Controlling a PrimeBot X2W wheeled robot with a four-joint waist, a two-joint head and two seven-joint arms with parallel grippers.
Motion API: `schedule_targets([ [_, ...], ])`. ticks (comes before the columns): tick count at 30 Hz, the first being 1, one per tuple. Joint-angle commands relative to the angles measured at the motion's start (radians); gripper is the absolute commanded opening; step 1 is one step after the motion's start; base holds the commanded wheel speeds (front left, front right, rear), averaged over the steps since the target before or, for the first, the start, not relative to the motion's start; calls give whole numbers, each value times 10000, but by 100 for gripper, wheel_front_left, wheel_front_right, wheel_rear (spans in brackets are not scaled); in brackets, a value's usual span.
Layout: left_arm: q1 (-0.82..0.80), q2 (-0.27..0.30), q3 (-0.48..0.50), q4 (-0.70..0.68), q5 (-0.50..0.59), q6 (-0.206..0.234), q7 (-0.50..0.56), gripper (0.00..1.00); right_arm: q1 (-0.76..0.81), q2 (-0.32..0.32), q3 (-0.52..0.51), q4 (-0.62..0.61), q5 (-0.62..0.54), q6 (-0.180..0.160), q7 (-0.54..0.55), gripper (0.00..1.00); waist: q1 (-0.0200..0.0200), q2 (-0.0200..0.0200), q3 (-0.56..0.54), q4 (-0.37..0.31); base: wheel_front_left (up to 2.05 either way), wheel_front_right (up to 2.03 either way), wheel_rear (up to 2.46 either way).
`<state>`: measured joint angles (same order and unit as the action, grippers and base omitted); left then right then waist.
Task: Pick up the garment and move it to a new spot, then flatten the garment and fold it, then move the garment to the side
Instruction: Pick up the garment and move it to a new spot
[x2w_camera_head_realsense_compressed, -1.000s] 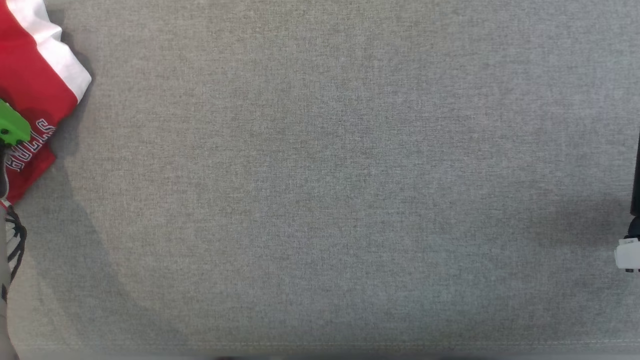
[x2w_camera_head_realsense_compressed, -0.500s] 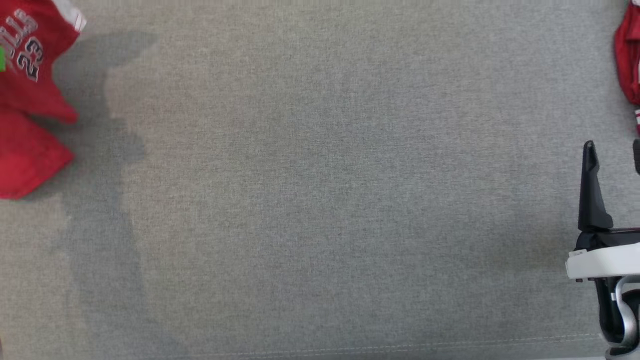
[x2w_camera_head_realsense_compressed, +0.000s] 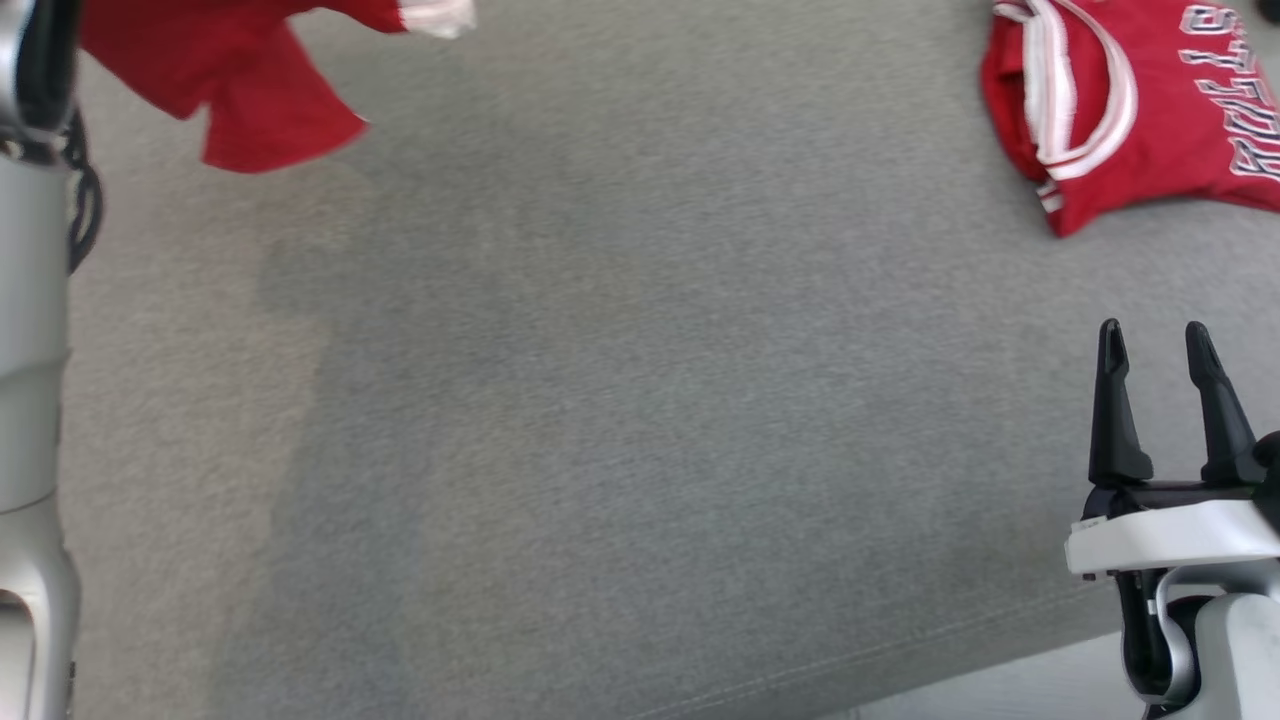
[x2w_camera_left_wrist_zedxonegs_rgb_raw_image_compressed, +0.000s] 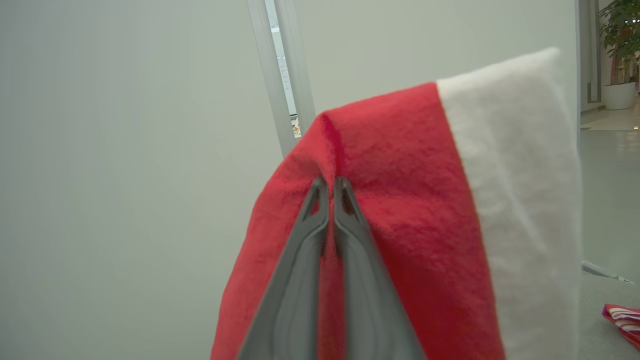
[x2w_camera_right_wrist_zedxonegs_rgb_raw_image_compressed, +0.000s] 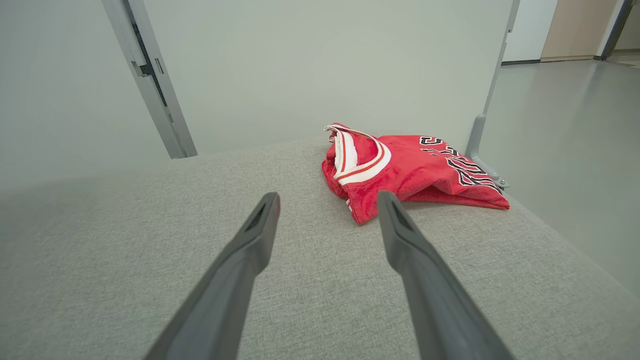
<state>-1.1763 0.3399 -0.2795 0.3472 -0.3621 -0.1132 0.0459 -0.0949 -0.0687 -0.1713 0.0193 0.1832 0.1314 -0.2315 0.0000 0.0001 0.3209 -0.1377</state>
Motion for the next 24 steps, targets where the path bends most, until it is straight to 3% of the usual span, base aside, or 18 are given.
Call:
schedule_targets([
  [1, -220, -125, -129, -102, 55, 46, 114, 0, -145, 76, 76, 117, 68, -16, -116, 100, 0, -1, -232, -1053, 0, 0, 0],
  [7, -586, -1001, -867, -45, 62, -14, 134, 0, -264, 148, 87, 521, 208, -16, -276, 100, 0, -1, -125, -1745, 0, 0, 0],
  [14, 248, -1774, -1451, 438, -60, 4, -506, 0, -361, 173, 106, 723, 250, -16, -347, 100, 0, -1, -47, -1887, 0, 0, 0],
  [24, 3464, -1950, -1835, 1227, -414, 363, -1540, 0, -273, 178, 170, 660, 107, -16, -342, 100, 0, -1, -272, -1383, 0, 0, 0],
])
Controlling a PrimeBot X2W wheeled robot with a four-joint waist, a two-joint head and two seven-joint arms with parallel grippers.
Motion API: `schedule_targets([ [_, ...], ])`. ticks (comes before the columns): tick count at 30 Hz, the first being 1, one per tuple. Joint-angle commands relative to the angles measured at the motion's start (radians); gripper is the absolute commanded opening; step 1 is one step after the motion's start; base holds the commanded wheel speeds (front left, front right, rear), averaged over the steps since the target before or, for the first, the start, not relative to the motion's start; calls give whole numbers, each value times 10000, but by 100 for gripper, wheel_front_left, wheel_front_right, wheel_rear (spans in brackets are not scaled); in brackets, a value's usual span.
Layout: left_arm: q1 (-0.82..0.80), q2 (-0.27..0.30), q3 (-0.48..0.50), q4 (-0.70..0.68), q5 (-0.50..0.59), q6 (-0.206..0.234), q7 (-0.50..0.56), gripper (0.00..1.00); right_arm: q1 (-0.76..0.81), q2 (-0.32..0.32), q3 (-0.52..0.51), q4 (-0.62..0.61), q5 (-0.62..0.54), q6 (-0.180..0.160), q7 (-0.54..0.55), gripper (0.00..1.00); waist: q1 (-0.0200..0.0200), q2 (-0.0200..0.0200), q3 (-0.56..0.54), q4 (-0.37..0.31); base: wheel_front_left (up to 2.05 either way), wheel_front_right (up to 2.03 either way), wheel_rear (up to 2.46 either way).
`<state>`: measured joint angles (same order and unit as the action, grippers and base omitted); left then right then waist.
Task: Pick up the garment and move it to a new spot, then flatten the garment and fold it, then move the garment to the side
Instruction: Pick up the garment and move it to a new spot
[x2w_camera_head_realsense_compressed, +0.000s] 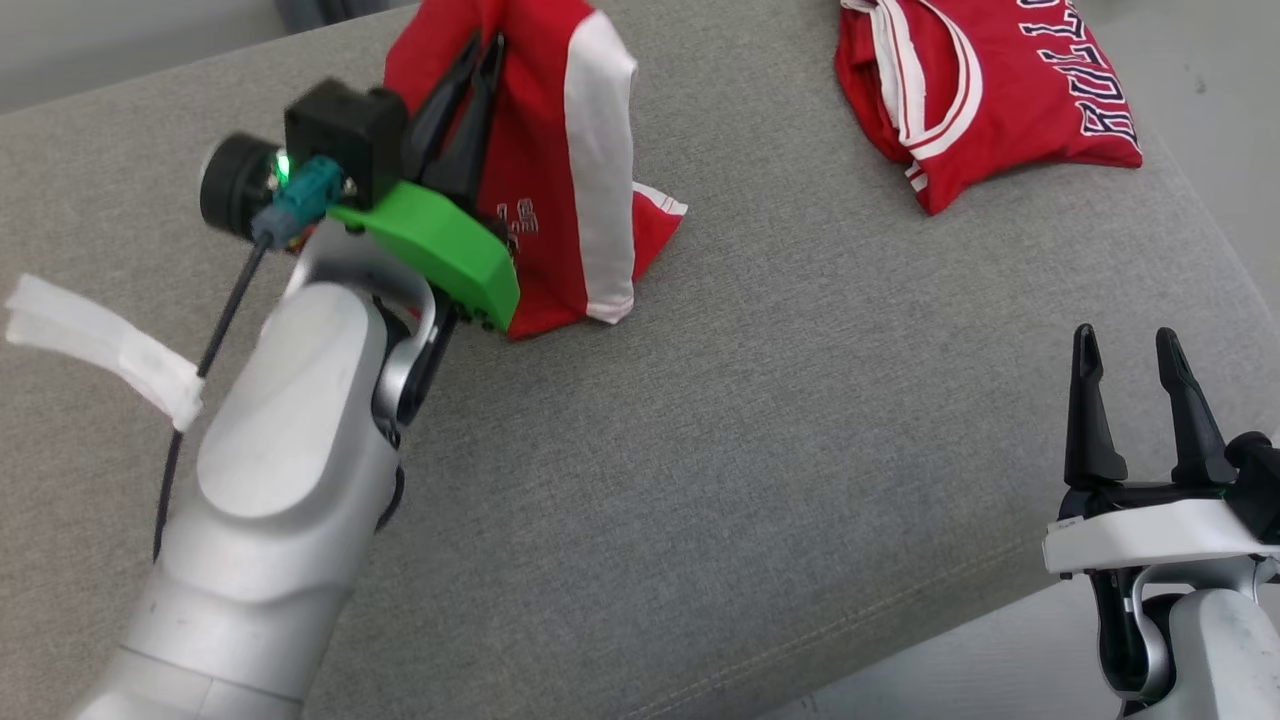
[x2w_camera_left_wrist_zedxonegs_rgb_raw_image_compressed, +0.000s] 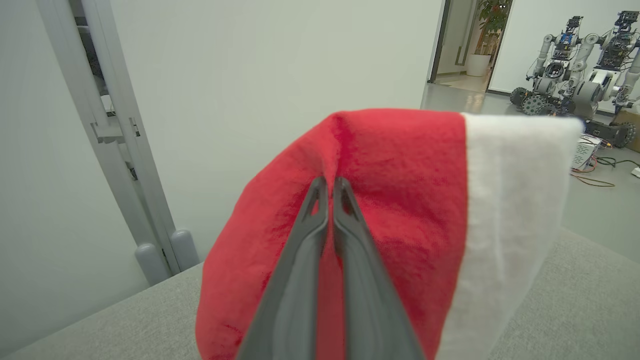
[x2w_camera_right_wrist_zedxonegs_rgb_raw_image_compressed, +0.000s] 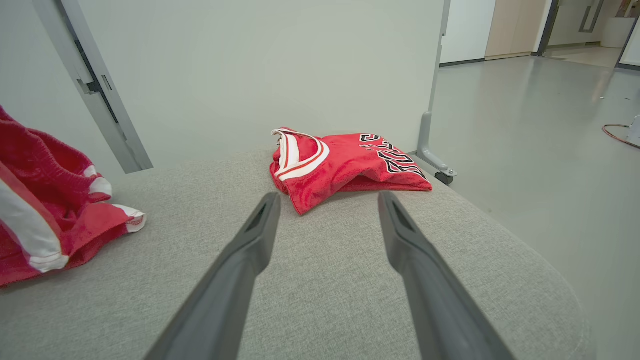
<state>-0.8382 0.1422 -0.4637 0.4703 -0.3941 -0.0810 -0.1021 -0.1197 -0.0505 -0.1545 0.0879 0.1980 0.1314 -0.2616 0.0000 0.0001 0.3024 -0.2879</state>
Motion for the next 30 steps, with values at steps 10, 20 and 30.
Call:
schedule_targets([
  [10, 3236, 20, -275, 10, -443, 422, -760, 0, 271, -6, 191, 95, -167, -16, -43, 100, 0, -1, -655, 601, 0, 0, 0],
  [20, 4282, 225, -164, -863, -304, 868, -1338, 100, 585, -88, 281, 164, -268, -16, -42, 100, 0, -1, -1406, 1329, 0, 0, 0],
  [30, 5029, 614, 410, -1990, 2, 1356, -1616, 100, 935, -73, 360, 143, -343, -16, 35, 100, 0, -1, -2030, 2144, 0, 0, 0],
])
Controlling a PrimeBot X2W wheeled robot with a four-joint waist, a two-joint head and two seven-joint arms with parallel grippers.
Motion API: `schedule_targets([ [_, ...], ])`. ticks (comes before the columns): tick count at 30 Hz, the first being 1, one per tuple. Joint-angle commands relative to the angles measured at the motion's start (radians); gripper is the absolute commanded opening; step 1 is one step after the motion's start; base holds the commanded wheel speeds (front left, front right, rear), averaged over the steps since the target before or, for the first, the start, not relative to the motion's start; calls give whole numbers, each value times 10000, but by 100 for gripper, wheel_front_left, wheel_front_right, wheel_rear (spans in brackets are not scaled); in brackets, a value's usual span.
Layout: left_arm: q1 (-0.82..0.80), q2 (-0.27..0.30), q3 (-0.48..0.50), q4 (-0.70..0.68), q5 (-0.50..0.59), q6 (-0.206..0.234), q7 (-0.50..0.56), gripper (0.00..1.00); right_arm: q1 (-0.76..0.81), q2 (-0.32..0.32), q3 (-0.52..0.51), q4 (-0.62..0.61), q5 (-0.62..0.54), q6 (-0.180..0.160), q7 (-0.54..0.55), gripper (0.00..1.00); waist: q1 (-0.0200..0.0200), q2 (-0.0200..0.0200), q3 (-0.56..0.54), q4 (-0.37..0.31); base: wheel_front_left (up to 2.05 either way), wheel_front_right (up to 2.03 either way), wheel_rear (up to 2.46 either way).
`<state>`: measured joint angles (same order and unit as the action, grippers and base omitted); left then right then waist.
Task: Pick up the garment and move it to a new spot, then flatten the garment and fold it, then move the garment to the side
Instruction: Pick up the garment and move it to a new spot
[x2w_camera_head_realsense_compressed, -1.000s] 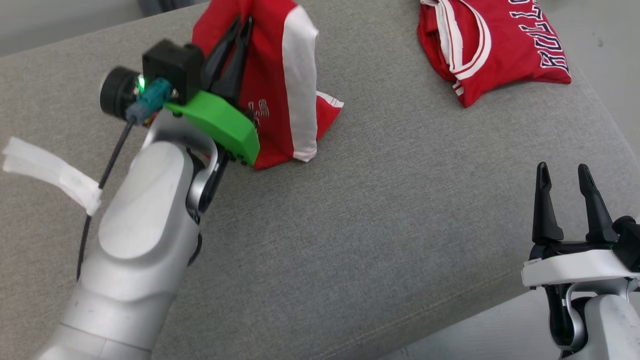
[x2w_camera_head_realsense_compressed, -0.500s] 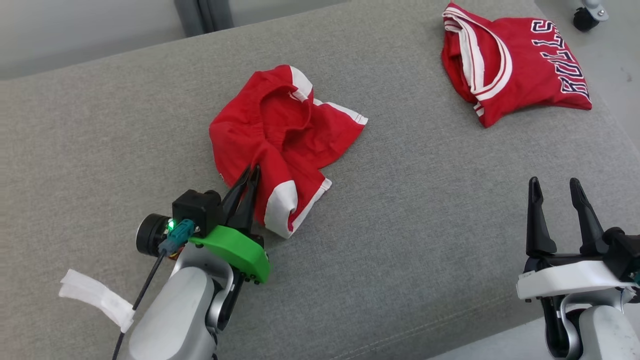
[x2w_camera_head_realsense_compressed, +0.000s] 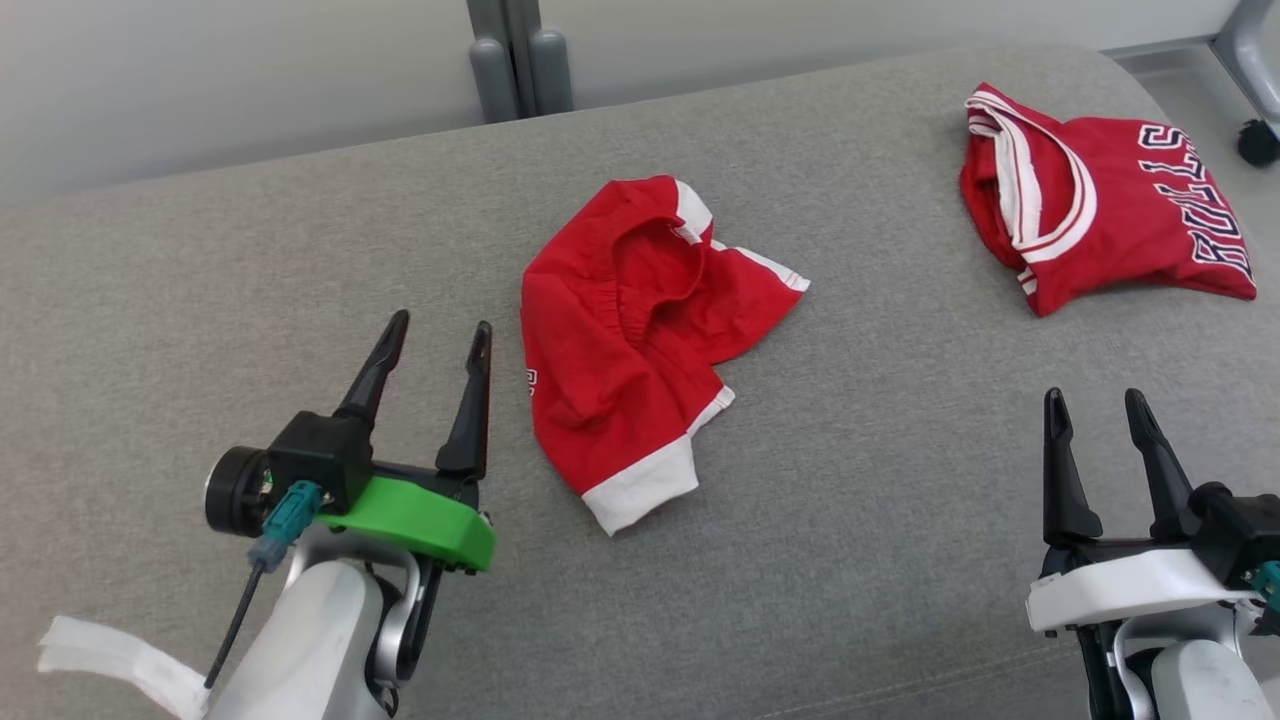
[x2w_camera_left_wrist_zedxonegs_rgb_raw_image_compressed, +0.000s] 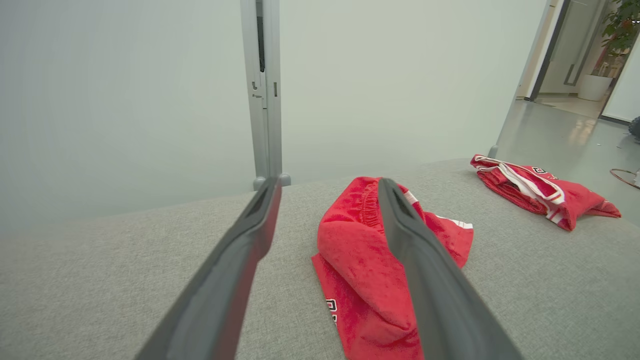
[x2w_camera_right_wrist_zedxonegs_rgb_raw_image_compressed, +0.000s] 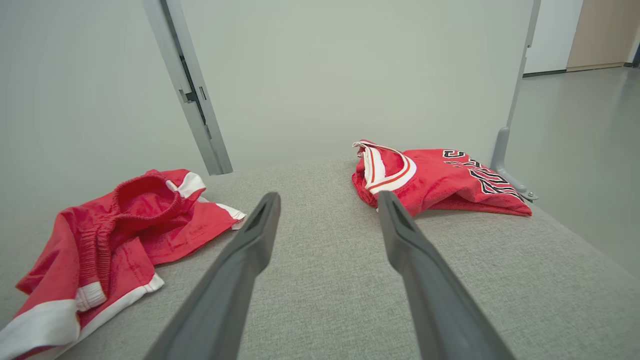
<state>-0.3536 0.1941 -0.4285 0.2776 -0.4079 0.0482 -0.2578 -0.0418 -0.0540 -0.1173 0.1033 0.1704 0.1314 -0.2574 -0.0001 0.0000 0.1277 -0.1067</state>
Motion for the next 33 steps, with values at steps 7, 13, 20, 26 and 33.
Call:
schedule_targets([
  [7, 1074, 373, 917, -1170, 388, 398, -70, 100, 320, -29, -45, -118, -86, -16, 77, 100, 1, 0, -417, 840, 0, 0, 0],
  [13, 2062, 332, 1896, -2129, 791, 520, -72, 100, 381, -22, 9, -148, -93, -16, 151, 100, 1, 0, -538, 1185, 0, 0, 0],
  [20, 3210, -30, 3004, -3030, 1201, 244, -73, 100, 517, -18, 104, -192, -108, -16, 237, 100, 1, 0, -648, 1464, 0, 0, 0],
  [26, 4129, -506, 3796, -3191, 1533, -422, -73, 100, 607, -27, 239, -214, -125, -16, 332, 100, 1, 0, -764, 1710, 0, 0, 0],
  [33, 4673, -686, 3878, -2813, 1984, -943, -73, 100, 730, -38, 393, -90, -75, -16, 414, 100, 1, 0, -893, 1922, 0, 0, 0],
])
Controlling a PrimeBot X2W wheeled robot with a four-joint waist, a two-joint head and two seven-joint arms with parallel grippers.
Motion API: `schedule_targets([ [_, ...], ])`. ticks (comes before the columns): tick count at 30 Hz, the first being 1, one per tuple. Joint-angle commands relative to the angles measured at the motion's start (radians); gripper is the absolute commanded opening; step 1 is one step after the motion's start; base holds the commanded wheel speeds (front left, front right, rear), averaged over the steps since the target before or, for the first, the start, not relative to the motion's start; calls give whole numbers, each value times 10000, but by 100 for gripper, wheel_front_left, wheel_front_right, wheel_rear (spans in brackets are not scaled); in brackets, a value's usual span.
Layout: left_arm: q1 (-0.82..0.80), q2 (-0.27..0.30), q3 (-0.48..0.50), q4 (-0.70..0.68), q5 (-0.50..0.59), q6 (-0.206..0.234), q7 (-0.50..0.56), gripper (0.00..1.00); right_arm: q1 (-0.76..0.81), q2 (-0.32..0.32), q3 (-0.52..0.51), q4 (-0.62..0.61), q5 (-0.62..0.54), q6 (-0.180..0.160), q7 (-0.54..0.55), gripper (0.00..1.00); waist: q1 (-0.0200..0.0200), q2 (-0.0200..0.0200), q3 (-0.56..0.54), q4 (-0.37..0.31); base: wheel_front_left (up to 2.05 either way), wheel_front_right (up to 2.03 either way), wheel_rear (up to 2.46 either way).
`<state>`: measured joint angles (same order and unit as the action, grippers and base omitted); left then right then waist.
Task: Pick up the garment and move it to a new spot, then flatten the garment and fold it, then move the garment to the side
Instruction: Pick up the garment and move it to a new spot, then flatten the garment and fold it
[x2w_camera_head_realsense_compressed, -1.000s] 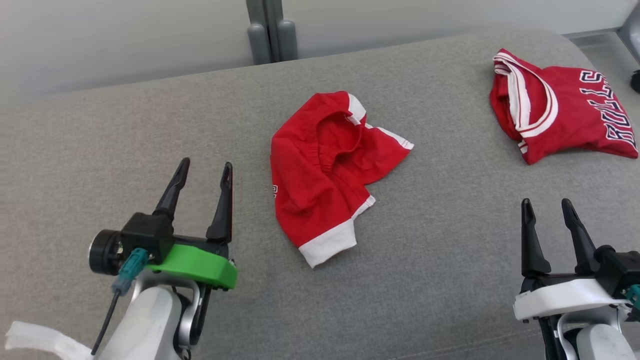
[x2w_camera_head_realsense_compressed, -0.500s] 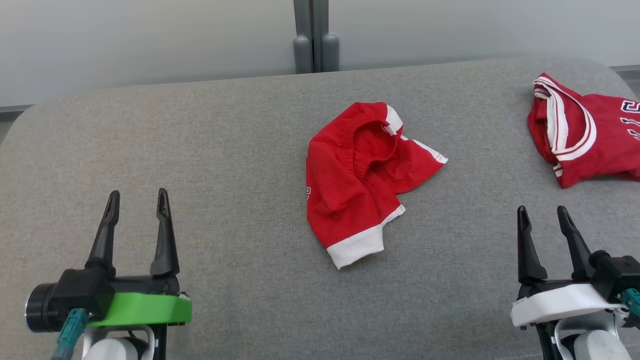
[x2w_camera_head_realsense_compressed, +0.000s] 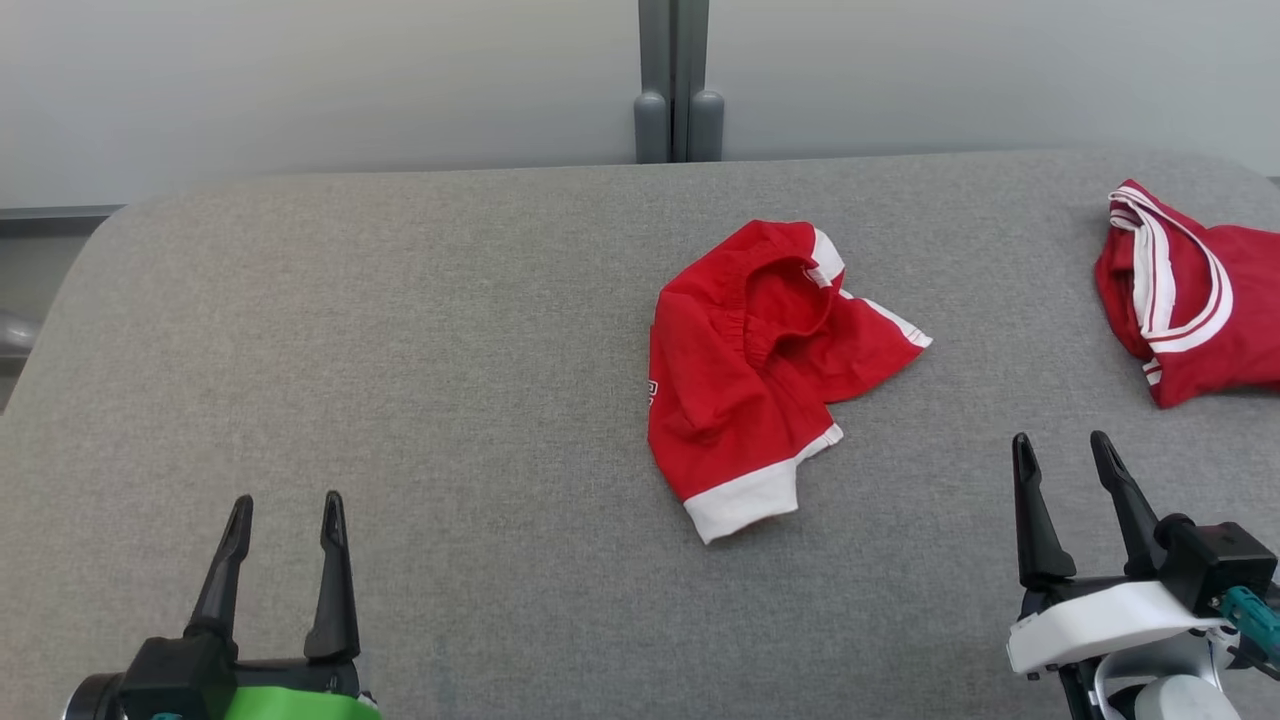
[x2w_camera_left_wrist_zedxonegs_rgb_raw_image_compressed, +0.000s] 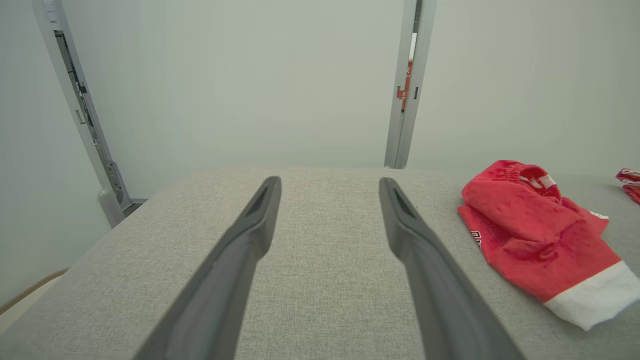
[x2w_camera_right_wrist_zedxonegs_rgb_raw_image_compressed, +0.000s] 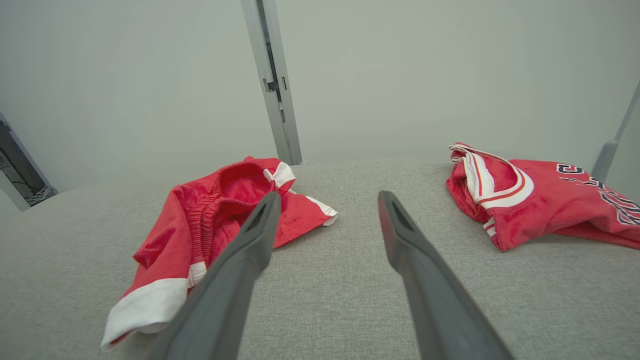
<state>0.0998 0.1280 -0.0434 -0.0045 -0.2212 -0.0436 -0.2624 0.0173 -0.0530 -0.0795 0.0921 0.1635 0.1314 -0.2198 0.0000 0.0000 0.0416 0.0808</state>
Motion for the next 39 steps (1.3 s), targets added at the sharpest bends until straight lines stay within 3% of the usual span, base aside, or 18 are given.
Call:
schedule_targets([
  [1, 169, -50, 39, 22, 155, -78, -29, 100, 157, -61, 39, 56, 7, -16, 36, 100, 0, 0, -44, 77, 0, 0, 0],
  [39, 100, -634, 617, 370, 614, -546, -29, 100, 427, -103, 469, -24, 109, -16, -39, 100, 0, 0, -262, 29, 0, 0, 0],
])
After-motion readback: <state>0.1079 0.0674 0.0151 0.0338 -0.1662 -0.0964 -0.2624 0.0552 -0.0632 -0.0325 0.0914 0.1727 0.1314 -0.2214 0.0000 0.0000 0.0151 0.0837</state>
